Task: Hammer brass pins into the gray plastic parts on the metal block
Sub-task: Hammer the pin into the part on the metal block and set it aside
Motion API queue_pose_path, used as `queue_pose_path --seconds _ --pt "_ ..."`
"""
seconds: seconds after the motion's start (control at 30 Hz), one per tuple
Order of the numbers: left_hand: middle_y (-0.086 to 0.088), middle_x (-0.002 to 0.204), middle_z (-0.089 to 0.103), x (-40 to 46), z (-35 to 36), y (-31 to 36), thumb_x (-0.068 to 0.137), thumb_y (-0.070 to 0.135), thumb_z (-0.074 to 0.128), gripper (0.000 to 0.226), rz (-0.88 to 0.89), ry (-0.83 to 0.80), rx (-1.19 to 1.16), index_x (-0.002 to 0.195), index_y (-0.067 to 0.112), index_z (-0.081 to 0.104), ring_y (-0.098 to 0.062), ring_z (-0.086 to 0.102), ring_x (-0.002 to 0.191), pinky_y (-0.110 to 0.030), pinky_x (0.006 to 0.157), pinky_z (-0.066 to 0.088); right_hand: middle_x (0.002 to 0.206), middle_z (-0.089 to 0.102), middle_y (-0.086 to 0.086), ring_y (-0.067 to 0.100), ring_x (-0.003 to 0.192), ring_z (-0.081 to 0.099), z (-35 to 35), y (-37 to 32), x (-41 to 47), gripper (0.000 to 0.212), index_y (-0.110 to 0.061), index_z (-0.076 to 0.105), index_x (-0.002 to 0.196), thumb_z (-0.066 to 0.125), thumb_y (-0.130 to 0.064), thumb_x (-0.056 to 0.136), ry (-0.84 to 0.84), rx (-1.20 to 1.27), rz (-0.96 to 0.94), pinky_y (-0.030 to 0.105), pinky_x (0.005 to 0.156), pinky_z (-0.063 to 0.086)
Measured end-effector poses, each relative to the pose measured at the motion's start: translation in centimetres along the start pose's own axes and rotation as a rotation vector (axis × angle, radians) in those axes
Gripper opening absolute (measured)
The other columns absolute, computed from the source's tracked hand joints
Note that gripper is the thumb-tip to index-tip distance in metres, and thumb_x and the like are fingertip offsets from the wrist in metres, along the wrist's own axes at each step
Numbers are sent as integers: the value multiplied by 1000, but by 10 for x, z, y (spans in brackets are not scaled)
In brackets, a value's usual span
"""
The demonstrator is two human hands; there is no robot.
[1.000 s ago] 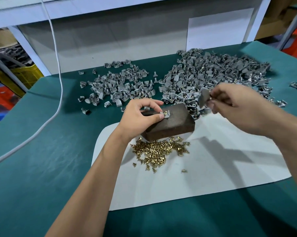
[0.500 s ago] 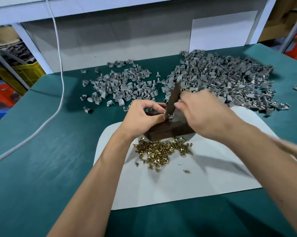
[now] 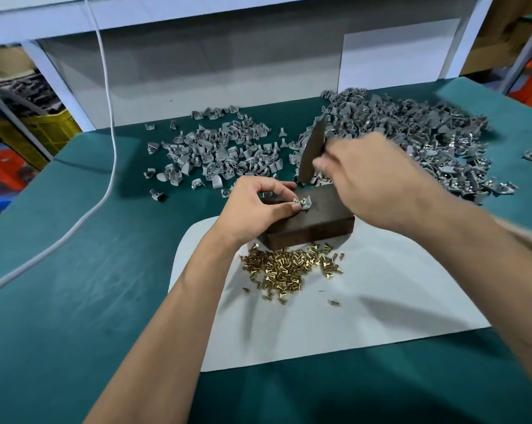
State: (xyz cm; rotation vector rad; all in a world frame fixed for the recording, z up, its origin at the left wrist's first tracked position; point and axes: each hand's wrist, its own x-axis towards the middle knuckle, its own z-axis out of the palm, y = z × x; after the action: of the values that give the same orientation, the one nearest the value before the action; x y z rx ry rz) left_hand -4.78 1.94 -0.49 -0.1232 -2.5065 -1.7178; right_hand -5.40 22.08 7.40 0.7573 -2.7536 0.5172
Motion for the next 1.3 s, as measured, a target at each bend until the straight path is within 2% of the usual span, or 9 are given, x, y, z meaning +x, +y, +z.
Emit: queue_pose_path --seconds 0.2,0.33,0.5,0.63,0.8,0.93,1.1,1.23,1.3 --pt "1 111 75 -1 0 1 81 0 82 7 -1 7 -15 84 4 78 -2 72 97 -22 89 58 81 57 6 30 73 54 10 -7 -5 27 -23 51 93 38 -40 108 -220 -64 104 41 68 48" --pt "-1 114 75 0 -1 0 81 3 83 8 -6 3 -2 89 2 79 -3 71 101 -20 86 58 78 59 9 30 68 54 4 -5 -5 24 -24 48 94 39 -40 108 37 7 60 40 64 48" --pt "-3 114 75 -1 0 1 81 1 83 10 -14 17 -26 89 -1 78 -7 73 100 -26 89 59 75 49 3 32 73 52 13 -8 -8 27 -22 49 93 38 -40 108 -207 -84 103 41 69 47" --pt "2 112 75 0 -1 0 80 5 84 9 -14 2 -8 89 4 80 -3 72 102 -20 85 57 66 47 -4 22 58 50 7 -4 -4 24 -25 50 92 40 -41 107 50 -4 76 38 58 46" --pt "-2 114 75 0 -1 -1 80 1 84 8 -10 3 -19 84 6 79 -9 72 105 -31 92 59 77 56 7 27 67 51 15 -4 -3 31 -21 47 84 39 -39 109 -214 -119 142 37 66 41" --pt "1 115 75 0 -2 0 80 5 86 9 -20 -1 -14 87 6 80 -6 72 105 -29 92 59 67 48 -2 21 57 51 7 2 -2 25 -25 46 89 39 -40 108 71 -13 93 33 53 39" --pt "-3 114 75 -2 -1 1 81 2 83 7 -9 3 -17 86 4 79 -8 72 104 -29 91 59 69 43 -2 26 66 49 16 -3 -5 24 -23 47 93 38 -40 109 -203 -117 106 37 63 39" --pt "-1 115 75 -1 -1 1 81 4 84 7 -16 -3 -18 87 6 80 -7 72 105 -28 91 59 67 47 -3 25 61 51 1 0 1 23 -24 50 95 40 -41 108 32 -56 55 37 60 43" --pt "-1 114 75 -1 -1 0 81 4 84 7 -11 0 -25 86 5 79 -6 72 102 -26 89 59 67 45 -3 27 63 52 9 -5 -2 21 -23 48 99 39 -39 108 2 -43 57 39 60 45"
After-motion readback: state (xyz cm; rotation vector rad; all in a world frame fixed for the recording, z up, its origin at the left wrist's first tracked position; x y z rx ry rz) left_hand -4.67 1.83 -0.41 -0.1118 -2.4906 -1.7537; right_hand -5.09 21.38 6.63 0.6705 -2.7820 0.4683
